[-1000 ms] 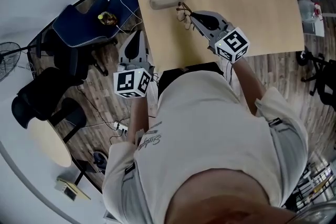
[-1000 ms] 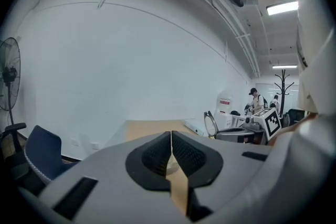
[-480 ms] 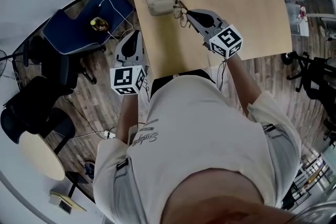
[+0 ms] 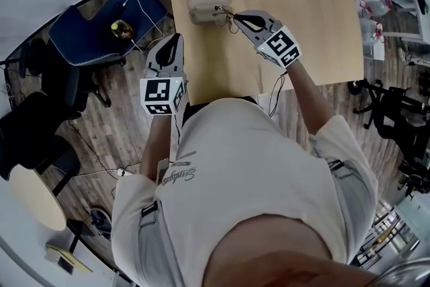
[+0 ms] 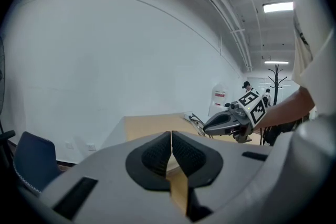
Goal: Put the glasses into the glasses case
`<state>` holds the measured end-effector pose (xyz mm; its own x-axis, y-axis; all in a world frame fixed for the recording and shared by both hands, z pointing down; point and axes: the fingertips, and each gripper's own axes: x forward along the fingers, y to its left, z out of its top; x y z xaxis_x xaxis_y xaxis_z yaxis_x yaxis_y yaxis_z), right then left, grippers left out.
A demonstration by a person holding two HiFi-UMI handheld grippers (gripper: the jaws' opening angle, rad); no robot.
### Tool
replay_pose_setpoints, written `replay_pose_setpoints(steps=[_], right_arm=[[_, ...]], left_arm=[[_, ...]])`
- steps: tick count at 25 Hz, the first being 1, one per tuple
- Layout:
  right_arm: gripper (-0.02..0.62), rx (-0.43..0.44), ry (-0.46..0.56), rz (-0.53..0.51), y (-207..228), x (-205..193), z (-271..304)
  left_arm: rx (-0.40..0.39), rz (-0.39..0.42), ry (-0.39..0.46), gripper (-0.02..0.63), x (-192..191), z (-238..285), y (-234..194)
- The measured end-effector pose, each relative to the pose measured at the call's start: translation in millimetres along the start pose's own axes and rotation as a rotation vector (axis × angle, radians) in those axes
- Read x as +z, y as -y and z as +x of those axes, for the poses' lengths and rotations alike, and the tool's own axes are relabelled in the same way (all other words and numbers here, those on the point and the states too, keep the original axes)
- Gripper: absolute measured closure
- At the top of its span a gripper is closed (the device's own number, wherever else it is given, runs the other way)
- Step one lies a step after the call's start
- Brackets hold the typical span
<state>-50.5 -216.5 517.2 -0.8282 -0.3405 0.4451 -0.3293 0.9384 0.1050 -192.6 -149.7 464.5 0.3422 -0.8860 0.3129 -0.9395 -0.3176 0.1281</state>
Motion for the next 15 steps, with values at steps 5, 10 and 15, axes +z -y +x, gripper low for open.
replay_pose_setpoints(steps=[5,10,15], right_arm=[[0.588,0.057,-0.061,-0.096,7,-7,19],[0.588,0.099,-0.146,-0.200,16,-19,40],[0.588,0.140,-0.248,-0.277,24,-35,57]], left_arm=[[0.030,-0.016,-0.003,0.589,0,-7,-4],[0.033,-0.025,-0.009,0.589,-6,-11,-1],[0.047,-0.020,-0.007,0.589,-3,-14,5]])
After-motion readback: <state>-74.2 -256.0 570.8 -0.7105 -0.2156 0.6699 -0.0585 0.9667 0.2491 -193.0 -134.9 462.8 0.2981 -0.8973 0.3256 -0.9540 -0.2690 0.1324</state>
